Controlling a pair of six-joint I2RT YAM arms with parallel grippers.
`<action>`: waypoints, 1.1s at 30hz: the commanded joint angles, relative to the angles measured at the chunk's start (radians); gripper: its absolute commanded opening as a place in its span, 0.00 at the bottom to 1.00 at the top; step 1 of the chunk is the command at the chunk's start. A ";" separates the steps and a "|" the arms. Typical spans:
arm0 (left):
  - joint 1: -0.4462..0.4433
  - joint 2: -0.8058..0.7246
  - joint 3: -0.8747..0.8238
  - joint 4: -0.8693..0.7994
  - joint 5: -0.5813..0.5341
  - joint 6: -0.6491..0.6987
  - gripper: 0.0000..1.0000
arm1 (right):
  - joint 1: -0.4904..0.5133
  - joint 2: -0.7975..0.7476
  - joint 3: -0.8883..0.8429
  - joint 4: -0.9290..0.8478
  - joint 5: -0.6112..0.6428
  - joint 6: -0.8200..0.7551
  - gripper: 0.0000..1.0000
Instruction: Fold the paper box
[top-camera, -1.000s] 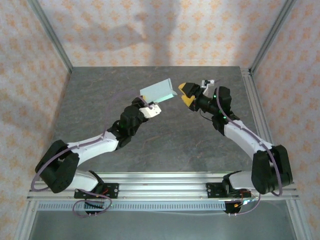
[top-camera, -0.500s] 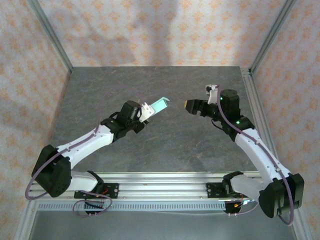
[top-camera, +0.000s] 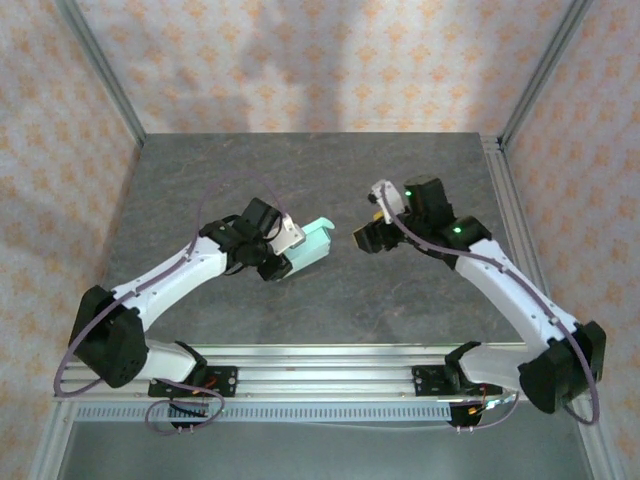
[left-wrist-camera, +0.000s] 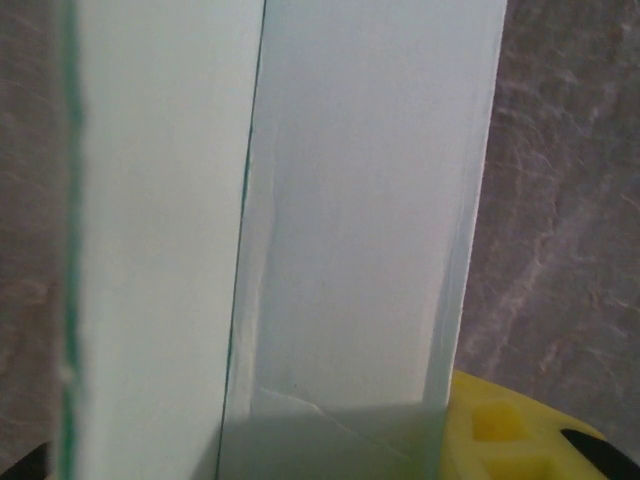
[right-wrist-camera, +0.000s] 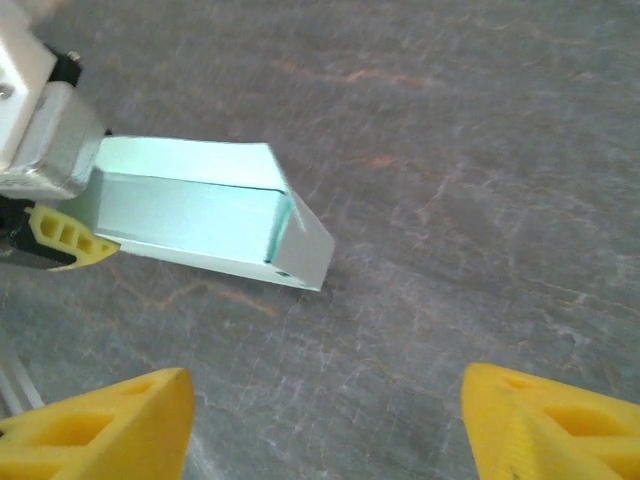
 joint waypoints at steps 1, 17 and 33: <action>0.013 0.032 0.020 -0.072 0.092 0.003 0.28 | 0.038 0.061 0.043 -0.042 0.017 -0.116 0.66; 0.021 0.105 0.008 -0.076 0.085 0.038 0.28 | 0.055 0.372 0.255 -0.158 -0.193 -0.317 0.38; 0.021 0.106 0.008 -0.084 0.075 0.043 0.28 | 0.068 0.577 0.447 -0.277 -0.229 -0.376 0.13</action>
